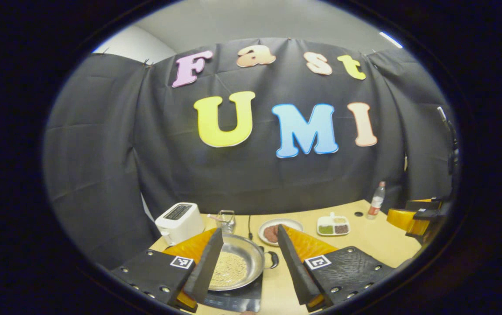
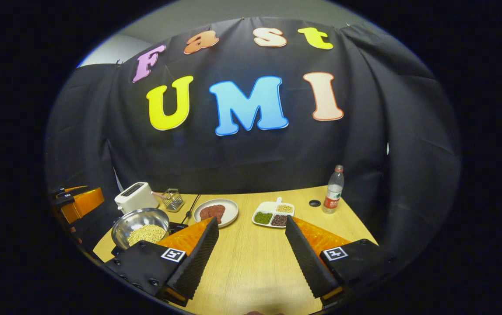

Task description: First push the handle of the pot to place it horizontally, then grasp the pot with both hands and set it on the induction cooktop.

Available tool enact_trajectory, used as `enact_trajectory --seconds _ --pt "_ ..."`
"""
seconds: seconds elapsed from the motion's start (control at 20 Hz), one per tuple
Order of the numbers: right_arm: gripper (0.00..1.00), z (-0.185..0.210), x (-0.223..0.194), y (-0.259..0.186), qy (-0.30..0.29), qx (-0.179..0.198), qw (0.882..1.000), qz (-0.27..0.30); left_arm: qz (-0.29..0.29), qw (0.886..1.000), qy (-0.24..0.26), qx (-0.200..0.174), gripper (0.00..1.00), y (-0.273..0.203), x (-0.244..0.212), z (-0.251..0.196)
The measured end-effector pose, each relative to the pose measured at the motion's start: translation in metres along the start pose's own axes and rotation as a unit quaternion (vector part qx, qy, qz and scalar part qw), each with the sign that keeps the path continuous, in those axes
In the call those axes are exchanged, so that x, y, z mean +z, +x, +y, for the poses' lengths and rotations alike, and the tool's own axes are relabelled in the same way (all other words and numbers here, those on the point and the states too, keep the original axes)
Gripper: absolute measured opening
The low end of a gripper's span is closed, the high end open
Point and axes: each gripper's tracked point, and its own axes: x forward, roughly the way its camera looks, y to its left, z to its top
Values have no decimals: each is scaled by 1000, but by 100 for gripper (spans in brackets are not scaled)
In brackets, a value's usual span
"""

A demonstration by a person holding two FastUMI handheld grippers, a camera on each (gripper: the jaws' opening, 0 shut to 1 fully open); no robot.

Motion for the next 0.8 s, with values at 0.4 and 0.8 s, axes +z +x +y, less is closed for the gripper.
enact_trajectory --seconds 0.4,0.8 --pt "98 -58 27 -51 6 -32 997 -66 -51 997 4 -51 77 -10 44 -61" --pt "98 -114 6 -80 19 -75 994 -74 -94 993 -31 -59 79 -52 46 -88"
